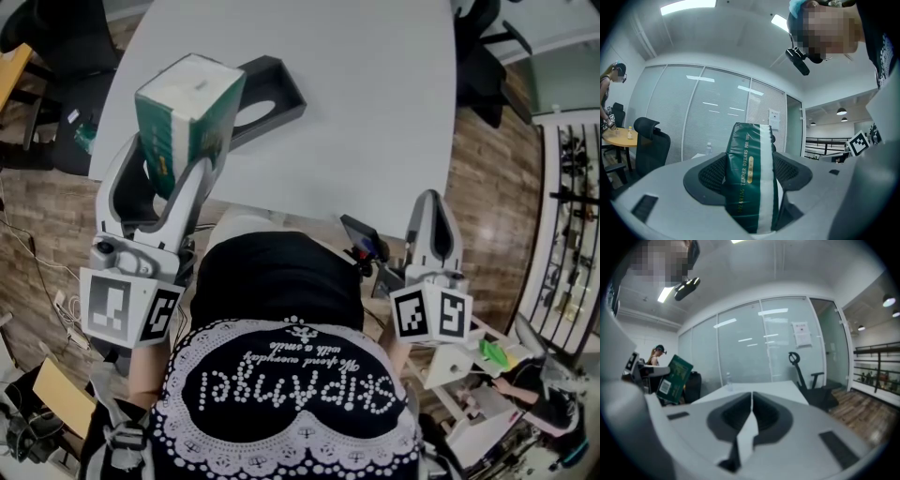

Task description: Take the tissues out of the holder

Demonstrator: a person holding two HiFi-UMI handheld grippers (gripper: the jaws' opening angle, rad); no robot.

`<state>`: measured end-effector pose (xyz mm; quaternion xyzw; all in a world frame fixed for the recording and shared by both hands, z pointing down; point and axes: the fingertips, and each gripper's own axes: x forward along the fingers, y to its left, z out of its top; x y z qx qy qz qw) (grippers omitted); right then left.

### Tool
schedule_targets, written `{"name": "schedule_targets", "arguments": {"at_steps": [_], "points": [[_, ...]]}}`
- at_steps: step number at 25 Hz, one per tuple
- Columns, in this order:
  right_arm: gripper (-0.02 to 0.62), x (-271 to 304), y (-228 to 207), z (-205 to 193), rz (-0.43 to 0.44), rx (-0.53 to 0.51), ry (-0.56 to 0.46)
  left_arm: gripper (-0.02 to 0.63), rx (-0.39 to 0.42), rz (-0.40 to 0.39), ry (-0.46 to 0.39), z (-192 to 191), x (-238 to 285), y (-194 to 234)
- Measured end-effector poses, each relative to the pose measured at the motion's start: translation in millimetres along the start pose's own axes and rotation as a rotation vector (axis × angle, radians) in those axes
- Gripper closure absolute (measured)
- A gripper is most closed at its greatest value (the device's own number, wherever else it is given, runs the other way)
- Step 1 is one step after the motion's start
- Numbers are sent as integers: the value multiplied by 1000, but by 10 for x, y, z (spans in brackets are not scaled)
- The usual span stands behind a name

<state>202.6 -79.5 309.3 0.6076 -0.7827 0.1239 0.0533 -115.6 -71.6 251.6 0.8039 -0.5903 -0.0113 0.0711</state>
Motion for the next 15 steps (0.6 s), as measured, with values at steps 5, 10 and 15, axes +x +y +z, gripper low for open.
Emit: {"name": "schedule_targets", "arguments": {"at_steps": [5, 10, 15], "points": [[561, -3, -20, -14, -4, 4, 1, 273, 4, -4, 2, 7, 16, -14], [561, -10, -20, -16, -5, 4, 2, 273, 5, -6, 3, 0, 15, -20], [561, -7, -54, 6, -6, 12, 1, 273, 10, 0, 7, 21, 27, -26]]}}
